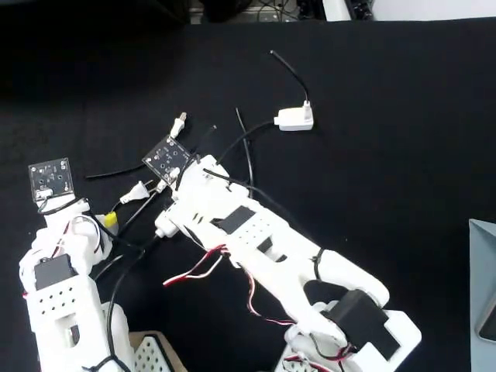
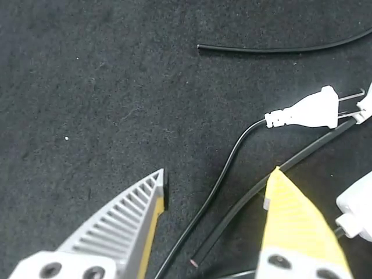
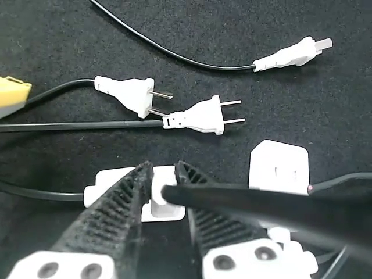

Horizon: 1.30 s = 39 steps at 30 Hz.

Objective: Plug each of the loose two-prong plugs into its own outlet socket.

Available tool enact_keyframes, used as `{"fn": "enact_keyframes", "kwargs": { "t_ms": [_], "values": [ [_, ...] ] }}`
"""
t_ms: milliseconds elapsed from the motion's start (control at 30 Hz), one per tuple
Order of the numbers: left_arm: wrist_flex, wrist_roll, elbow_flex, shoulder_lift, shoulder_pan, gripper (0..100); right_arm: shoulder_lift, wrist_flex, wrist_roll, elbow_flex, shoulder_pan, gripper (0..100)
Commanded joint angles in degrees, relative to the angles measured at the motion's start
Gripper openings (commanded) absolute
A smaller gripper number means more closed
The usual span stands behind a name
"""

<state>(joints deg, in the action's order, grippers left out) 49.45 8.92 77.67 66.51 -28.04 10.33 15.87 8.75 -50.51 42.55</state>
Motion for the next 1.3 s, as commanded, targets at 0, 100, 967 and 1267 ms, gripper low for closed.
{"fn": "enact_keyframes", "kwargs": {
  "t_ms": [0,100,967,1267],
  "values": [
    [-1.05,-0.53,-0.31,0.35,-0.48,27,-1.27,-1.14,0.00,1.27,0.26,1.2],
    [-1.05,-0.53,-0.31,0.35,-0.48,27,-3.47,-1.05,0.00,1.27,0.18,1.2],
    [-0.97,-0.53,-0.31,0.35,-0.48,27,-10.15,11.69,0.00,9.45,-2.46,1.1],
    [-1.23,-0.53,0.57,0.79,-0.40,27,11.03,11.87,-0.09,9.54,-8.18,1.1]
  ]
}}
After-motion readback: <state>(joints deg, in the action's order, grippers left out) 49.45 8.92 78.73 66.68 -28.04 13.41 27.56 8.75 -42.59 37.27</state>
